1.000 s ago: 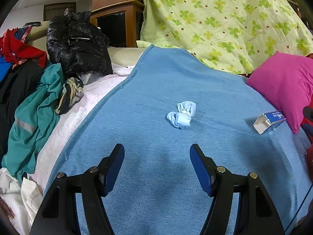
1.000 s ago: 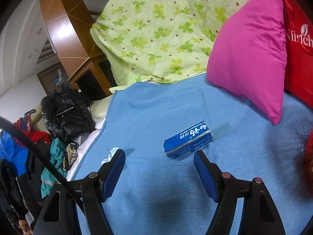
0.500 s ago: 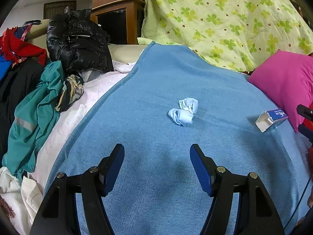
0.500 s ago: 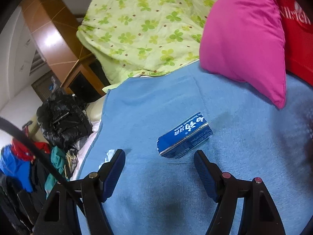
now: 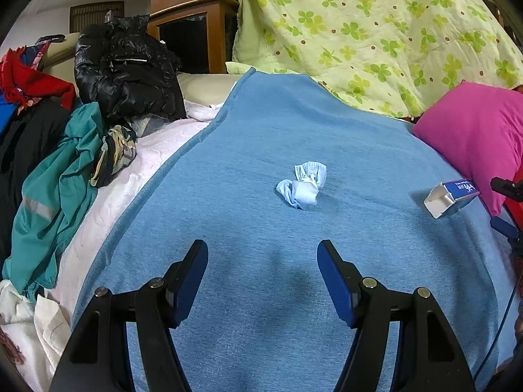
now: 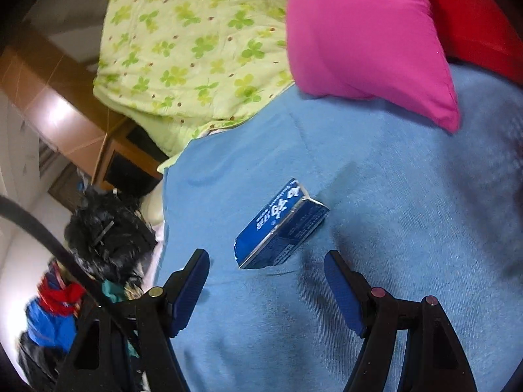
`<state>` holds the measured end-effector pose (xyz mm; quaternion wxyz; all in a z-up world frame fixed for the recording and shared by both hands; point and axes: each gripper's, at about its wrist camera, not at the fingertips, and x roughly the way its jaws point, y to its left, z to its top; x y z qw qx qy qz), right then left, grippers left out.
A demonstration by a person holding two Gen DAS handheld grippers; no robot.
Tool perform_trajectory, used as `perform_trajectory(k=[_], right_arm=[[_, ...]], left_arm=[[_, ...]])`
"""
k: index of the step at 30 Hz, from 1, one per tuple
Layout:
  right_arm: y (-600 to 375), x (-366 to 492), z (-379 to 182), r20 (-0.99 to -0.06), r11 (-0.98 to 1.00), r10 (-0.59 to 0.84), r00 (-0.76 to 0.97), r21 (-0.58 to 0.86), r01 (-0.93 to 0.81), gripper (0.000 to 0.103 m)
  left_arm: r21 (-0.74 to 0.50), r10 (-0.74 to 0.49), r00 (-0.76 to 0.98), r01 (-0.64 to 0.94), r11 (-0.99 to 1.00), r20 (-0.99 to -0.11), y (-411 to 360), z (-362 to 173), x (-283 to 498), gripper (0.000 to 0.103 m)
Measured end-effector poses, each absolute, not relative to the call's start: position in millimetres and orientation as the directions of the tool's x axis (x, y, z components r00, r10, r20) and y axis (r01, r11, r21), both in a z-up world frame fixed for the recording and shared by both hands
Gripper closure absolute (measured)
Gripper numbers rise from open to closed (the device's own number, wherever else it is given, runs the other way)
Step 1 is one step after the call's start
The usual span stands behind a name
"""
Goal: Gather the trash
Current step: 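Grasp the blue toothpaste box with the right tool while the left tool grasps the light-blue cloth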
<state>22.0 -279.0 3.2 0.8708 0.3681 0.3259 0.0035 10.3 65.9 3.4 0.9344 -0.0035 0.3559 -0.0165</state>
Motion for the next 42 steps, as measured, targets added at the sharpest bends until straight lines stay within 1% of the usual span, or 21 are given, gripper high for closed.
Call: perform_trajectory(k=[10,13,17,22,25,28,33,38,39,41,42], right_arm=[[-273,51,-5,-0.592,0.767,0.254,0.765,0.605,0.214,0.027],[-279,61,-11,-0.585,0.744,0.27,0.765,0.631,0.22,0.027],[-289,74,-20,-0.566,0.685,0.313,0.763,0.691,0.232,0.027],[-290,93,-28,-0.598,0.659,0.327,0.731,0.699,0.277,0.025],[-288,102,-32,-0.634,0.661,0.304,0.711,0.678,0.321,0.025],[-284,113,-31,-0.678,0.693,0.244,0.693,0.622,0.364,0.025],[-273,128,-31,-0.747,0.762,0.128,0.652,0.495,0.417,0.025],[-269,132,-40,-0.769,0.789,0.102,0.631,0.448,0.419,0.025],[-269,131,-41,-0.767,0.791,0.104,0.633,0.449,0.415,0.026],[-270,130,-42,-0.763,0.793,0.107,0.637,0.453,0.409,0.041],[-272,128,-44,-0.76,0.788,0.121,0.639,0.465,0.403,0.043]], left_arm=[[-0.009,-0.028,0.735,0.03,1.0,-0.678,56,7,30,0.033],[0.008,-0.01,0.743,0.021,1.0,-0.67,52,10,47,0.033],[-0.004,-0.014,0.75,0.015,1.0,-0.661,48,11,71,0.033],[-0.047,-0.054,0.749,0.031,0.998,-0.66,49,4,93,0.033],[-0.071,-0.071,0.74,0.032,0.997,-0.669,51,-1,105,0.033],[-0.061,-0.067,0.734,0.035,0.998,-0.676,49,-7,114,0.031],[-0.067,-0.1,0.707,0.074,0.995,-0.7,40,-17,125,0.028],[-0.107,-0.138,0.652,0.088,0.99,-0.746,38,-32,136,0.028],[-0.112,-0.142,0.644,0.087,0.99,-0.752,38,-34,137,0.028],[-0.129,-0.156,0.631,0.089,0.988,-0.76,39,-38,138,0.028],[-0.132,-0.159,0.628,0.089,0.987,-0.762,39,-39,138,0.028]])
